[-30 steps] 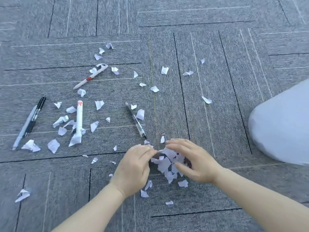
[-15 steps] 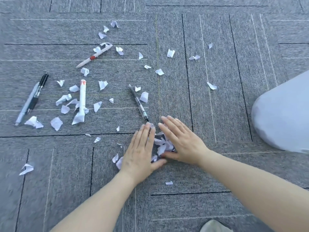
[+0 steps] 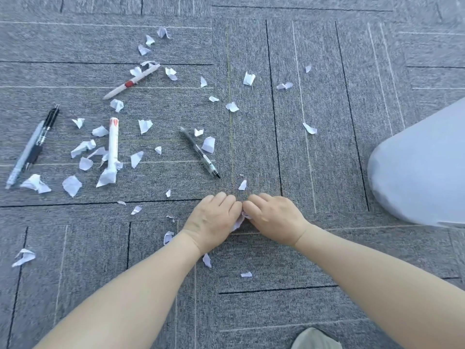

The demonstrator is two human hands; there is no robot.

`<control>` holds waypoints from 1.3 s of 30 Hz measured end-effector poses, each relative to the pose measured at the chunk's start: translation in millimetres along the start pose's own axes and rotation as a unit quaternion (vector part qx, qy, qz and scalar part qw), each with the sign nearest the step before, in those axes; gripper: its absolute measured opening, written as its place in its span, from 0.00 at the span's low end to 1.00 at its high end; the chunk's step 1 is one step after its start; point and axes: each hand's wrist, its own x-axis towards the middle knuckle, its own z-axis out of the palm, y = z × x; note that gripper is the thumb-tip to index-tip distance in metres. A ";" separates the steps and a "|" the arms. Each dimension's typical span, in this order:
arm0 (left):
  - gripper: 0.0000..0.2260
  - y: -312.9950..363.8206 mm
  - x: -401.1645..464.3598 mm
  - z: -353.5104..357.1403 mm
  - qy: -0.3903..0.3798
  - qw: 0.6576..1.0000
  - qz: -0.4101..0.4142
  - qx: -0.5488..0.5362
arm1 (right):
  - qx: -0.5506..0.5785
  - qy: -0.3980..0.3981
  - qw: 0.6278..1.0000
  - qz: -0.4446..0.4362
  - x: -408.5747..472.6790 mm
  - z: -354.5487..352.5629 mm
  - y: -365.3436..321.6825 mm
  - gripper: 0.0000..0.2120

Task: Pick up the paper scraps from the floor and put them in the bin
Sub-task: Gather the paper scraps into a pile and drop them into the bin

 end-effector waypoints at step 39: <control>0.07 176.9 329.4 -216.9 0.014 0.898 0.078 -0.433 | 0.265 0.554 0.605 0.508 -94.0 -321.8 83.4 0.10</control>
